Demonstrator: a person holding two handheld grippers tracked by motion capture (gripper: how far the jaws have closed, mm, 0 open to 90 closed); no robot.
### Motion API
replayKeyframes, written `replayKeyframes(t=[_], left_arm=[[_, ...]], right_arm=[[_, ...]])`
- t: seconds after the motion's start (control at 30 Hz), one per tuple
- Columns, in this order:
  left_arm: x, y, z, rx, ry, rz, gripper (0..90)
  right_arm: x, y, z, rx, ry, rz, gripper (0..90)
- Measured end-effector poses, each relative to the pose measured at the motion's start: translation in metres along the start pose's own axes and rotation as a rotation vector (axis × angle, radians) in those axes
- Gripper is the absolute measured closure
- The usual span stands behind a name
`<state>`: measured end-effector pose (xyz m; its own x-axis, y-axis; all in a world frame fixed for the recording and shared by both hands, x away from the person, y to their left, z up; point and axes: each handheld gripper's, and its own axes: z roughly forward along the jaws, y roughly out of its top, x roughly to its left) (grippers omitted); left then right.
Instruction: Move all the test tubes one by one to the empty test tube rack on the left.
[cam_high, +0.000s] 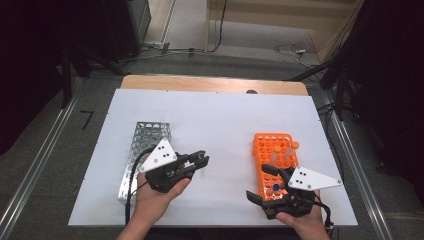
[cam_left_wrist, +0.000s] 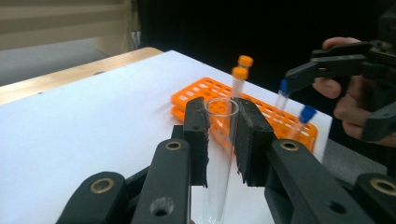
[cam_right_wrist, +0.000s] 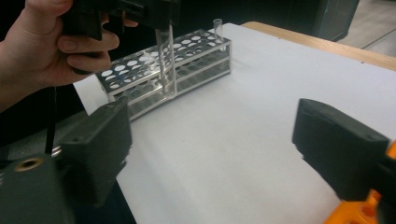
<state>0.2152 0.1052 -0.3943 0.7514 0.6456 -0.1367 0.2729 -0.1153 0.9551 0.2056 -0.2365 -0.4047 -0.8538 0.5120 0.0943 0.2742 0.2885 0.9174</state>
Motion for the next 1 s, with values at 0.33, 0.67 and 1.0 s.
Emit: replayKeyframes(t=[0.33,0.67,1.0], left_arm=[[0.034,0.005,-0.019,-0.038,0.098,-0.027,76.6],[0.065,0.010,-0.031,-0.066,0.181,-0.062,76.7],[0.090,0.015,-0.032,-0.058,0.244,-0.064,76.7]], right_arm=[[-0.025,-0.002,-0.023,-0.030,-0.056,0.027,2.9],[-0.048,-0.008,-0.042,-0.039,-0.095,0.056,0.0],[-0.071,-0.018,-0.061,-0.065,-0.161,0.100,0.0]])
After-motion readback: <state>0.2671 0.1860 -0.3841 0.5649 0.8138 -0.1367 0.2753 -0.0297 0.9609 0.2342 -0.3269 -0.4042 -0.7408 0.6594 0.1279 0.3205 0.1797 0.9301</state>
